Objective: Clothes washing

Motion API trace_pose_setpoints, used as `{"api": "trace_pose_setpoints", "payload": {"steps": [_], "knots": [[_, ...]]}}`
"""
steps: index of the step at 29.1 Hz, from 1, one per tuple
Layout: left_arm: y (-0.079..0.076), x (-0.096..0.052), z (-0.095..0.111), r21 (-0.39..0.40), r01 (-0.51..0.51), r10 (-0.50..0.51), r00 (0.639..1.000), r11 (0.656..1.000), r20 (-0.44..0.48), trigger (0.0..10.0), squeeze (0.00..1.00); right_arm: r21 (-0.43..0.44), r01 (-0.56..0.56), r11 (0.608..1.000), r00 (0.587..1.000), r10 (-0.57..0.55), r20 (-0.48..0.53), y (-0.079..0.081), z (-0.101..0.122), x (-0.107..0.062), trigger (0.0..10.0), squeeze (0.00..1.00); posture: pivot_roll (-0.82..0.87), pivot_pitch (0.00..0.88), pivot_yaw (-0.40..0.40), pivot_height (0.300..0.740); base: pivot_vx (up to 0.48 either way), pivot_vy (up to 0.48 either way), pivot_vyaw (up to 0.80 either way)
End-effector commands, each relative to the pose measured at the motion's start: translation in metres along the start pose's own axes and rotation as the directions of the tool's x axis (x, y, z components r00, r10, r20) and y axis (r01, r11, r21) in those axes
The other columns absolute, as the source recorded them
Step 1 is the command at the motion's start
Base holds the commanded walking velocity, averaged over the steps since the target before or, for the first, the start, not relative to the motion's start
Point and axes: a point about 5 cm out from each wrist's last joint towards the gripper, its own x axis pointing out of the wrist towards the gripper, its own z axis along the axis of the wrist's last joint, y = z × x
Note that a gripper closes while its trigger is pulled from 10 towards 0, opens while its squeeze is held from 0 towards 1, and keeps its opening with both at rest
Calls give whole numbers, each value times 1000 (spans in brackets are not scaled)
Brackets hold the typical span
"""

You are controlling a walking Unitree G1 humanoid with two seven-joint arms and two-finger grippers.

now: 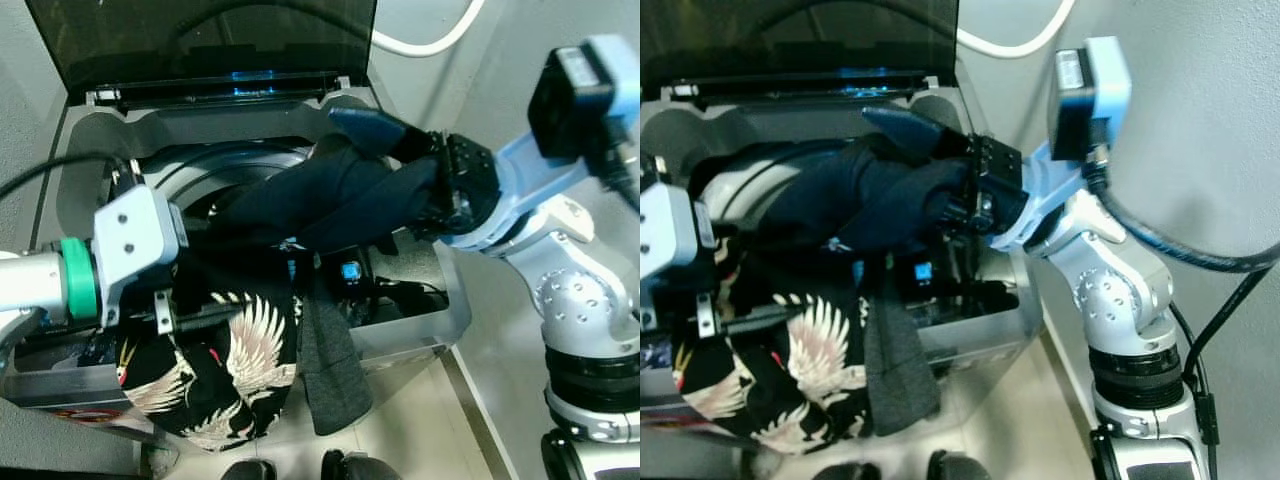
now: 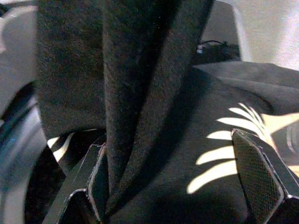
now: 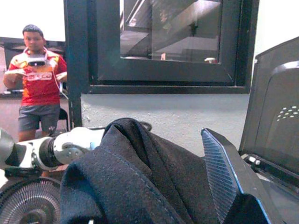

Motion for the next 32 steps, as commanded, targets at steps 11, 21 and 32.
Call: {"api": "trace_pose_setpoints", "payload": {"steps": [11, 21, 32], "knots": [[2, -3, -48, -9, -47, 43, 969, 999, -242, 10000, 0, -230, 147, 962, 958, -196, -208, -21, -30, 0, 10000, 0, 100, 83, 38, 740, 0, 0, 0], [29, 0, -33, -94, -190, 183, 980, 977, -77, 627, 0, -228, 233, 945, 957, -265, -120, -30, -19, 7, 10000, 0, 92, 80, 38, 740, 0, 0, 0], [31, 5, -31, -93, -174, 171, 985, 980, -36, 0, 0, -251, 235, 939, 957, -269, -111, -32, -21, 9, 10000, 0, 87, 76, 41, 740, 0, 0, 0]]}}
